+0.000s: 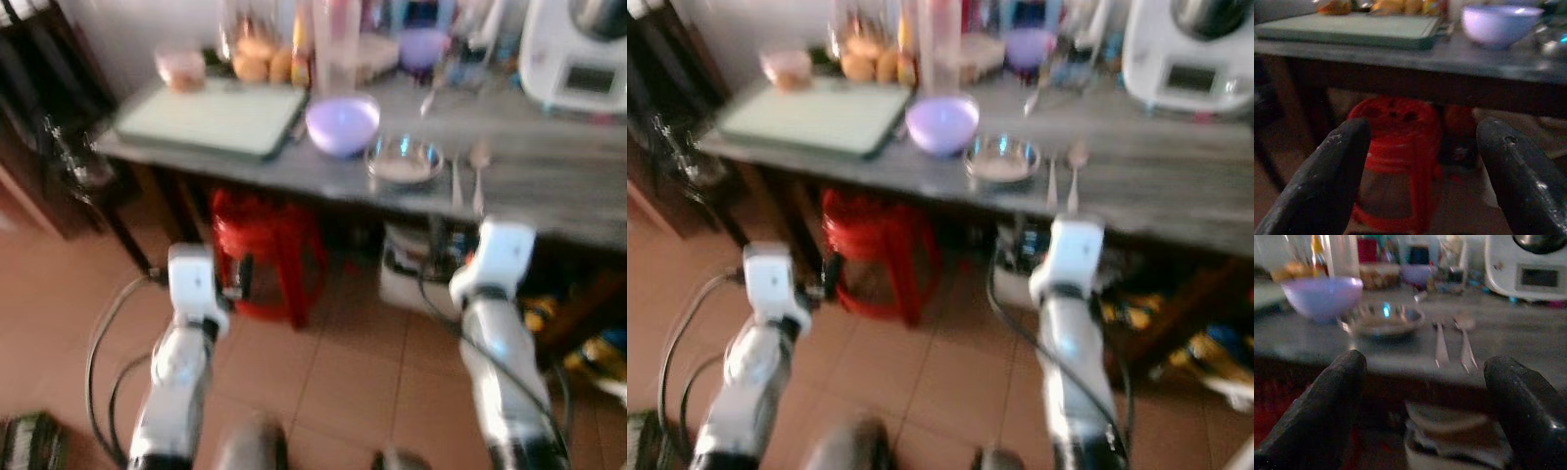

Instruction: Setting the table

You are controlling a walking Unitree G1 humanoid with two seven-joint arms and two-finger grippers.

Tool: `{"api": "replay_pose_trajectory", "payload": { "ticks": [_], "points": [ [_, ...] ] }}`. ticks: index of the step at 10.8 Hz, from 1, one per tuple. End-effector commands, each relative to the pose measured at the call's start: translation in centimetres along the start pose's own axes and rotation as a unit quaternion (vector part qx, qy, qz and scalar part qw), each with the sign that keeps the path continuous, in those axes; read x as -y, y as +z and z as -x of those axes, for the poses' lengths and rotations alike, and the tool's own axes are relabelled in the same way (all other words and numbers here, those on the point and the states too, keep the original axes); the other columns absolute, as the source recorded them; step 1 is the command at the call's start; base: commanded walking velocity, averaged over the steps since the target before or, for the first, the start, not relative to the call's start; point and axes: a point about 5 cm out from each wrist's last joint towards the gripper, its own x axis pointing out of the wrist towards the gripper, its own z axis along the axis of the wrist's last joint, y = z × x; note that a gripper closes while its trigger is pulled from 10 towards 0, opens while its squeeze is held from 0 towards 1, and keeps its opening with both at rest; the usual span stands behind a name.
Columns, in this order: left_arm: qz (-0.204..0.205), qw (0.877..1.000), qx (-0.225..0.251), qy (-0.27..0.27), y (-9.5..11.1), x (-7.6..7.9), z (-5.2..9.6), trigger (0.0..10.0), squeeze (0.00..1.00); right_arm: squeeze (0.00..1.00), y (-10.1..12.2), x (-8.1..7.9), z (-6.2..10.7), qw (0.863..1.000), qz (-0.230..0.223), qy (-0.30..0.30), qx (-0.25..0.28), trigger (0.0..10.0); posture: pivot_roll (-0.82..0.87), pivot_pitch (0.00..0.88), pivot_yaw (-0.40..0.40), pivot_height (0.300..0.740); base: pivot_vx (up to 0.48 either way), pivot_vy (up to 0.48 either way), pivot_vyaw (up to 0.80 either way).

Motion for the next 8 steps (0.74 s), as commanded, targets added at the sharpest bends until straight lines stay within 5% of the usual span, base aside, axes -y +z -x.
{"api": "replay_pose_trajectory", "payload": {
  "ticks": [1, 4, 5, 8],
  "points": [
    [-0.004, 1.000, 0.008, -0.002, 0.4, -0.1, -0.1, 10.0, 0.00, 0.00, 0.4, -0.2, -0.2, 1.000, 0.007, 0.000, 0.008, 10.0, -0.08, 0.056, 0.048, 0.740, -0.251, 0.000, 0.00],
    [-0.002, 1.000, 0.009, -0.003, 0.4, 0.1, -0.2, 10.0, 0.00, 0.00, 0.2, 0.0, -0.9, 1.000, 0.009, 0.004, -0.008, 10.0, -0.08, 0.053, 0.043, 0.740, -0.316, 0.000, 0.00],
    [0.004, 1.000, 0.012, -0.008, 0.5, 0.4, -0.2, 10.0, 0.00, 1.00, 0.0, 0.1, -1.1, 1.000, 0.030, -0.002, -0.009, 10.0, -0.08, 0.050, 0.042, 0.740, 0.000, 0.000, 0.00],
    [0.012, 0.999, 0.021, -0.025, 0.8, 0.1, 0.0, 10.0, 0.00, 1.00, -0.7, 0.2, -1.1, 0.999, 0.019, -0.018, -0.033, 10.0, -0.08, 0.046, 0.042, 0.740, 0.000, 0.000, 0.00]
  ]
}}
